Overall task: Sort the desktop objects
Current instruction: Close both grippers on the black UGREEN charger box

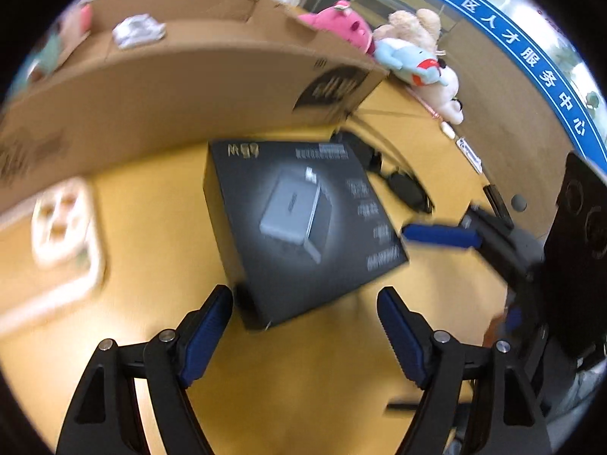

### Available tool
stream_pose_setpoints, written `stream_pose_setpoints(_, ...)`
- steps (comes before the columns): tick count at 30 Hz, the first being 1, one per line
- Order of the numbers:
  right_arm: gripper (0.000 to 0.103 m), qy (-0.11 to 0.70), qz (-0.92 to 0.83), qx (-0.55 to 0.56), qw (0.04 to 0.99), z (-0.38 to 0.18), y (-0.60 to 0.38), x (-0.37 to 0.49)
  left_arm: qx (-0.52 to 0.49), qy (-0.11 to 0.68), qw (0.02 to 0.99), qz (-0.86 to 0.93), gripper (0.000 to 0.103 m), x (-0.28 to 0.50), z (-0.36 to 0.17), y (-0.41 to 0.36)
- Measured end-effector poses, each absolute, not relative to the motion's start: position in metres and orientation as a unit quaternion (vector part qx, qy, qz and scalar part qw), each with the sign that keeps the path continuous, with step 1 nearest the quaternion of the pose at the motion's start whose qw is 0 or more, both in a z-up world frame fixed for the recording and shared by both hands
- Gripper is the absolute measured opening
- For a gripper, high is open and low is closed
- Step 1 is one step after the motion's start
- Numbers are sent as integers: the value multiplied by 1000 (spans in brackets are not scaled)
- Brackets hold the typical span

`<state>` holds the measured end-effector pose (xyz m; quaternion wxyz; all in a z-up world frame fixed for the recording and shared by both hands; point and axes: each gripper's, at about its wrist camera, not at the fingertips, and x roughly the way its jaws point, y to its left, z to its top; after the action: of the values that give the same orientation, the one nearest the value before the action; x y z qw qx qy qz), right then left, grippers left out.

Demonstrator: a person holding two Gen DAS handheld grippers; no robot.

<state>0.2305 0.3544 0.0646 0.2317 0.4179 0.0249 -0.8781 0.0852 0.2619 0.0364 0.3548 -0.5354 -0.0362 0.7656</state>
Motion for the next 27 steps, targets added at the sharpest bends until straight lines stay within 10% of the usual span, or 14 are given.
stream_pose_setpoints(27,99,103,-872,431,208,31,331,195,-537,-109,315,775,71,48,35,248)
